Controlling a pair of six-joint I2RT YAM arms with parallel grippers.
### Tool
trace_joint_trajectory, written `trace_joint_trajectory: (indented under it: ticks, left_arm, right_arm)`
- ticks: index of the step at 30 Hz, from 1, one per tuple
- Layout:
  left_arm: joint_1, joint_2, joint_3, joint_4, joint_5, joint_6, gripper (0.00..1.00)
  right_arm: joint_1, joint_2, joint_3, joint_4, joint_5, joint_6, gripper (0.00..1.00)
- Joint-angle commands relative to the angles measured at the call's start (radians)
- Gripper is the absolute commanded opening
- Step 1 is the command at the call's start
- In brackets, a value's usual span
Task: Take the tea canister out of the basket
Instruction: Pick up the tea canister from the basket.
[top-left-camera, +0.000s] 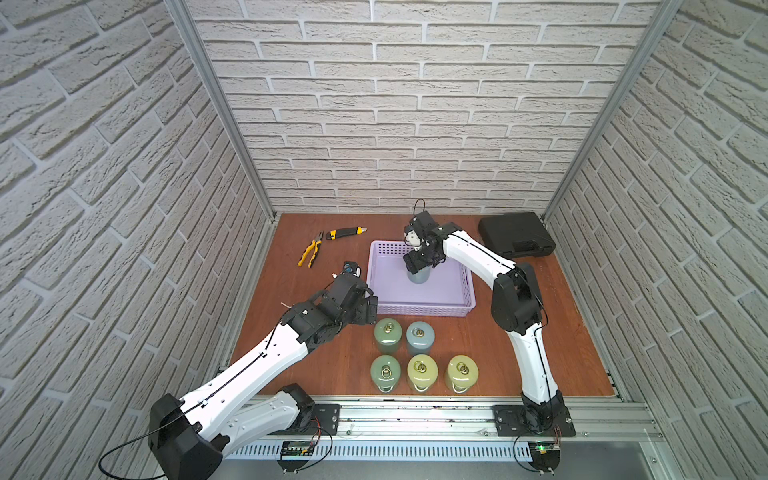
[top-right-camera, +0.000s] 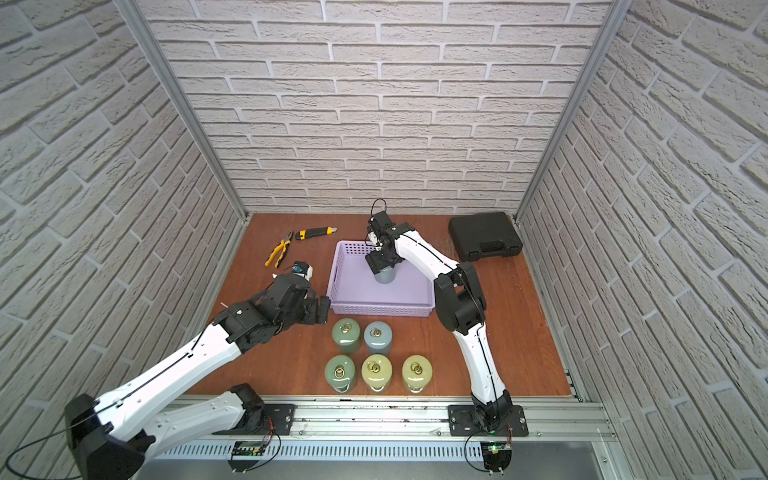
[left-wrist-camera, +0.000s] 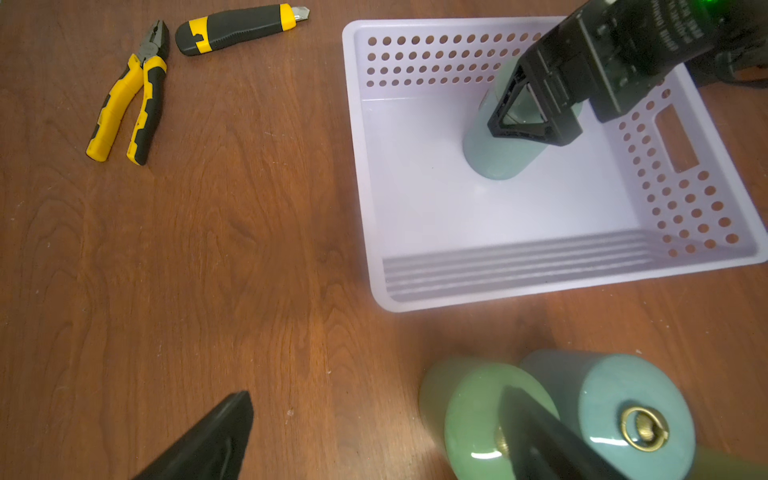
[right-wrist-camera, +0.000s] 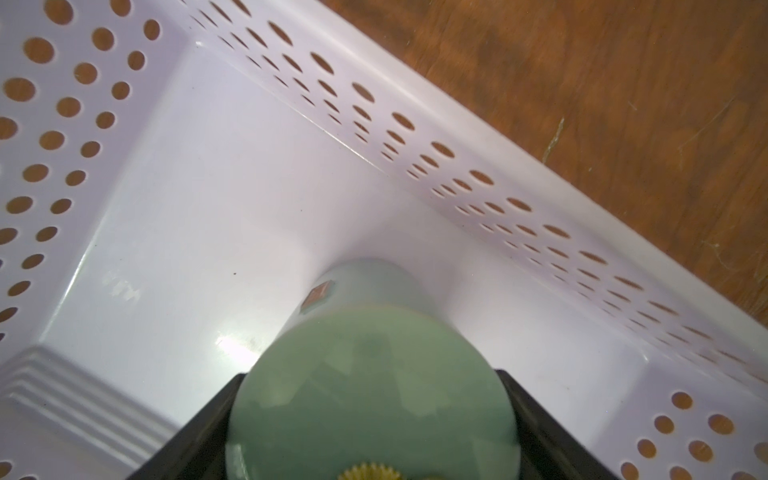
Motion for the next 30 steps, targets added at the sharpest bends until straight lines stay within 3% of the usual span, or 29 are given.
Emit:
trace_joint_trajectory:
  ticks: [1, 30]
  left_arm:
    - [0.007, -0.011, 0.000, 0.032, -0.002, 0.015, 0.98]
    - [0.007, -0.115, -0.056, 0.051, 0.012, 0.013, 0.98]
  right_arm:
    - [-0.003, -0.097, 0.028, -0.001, 0.011, 0.024, 0.51]
    - [0.009, -0.364, -0.116, -0.026, 0.066, 0.062, 0.50]
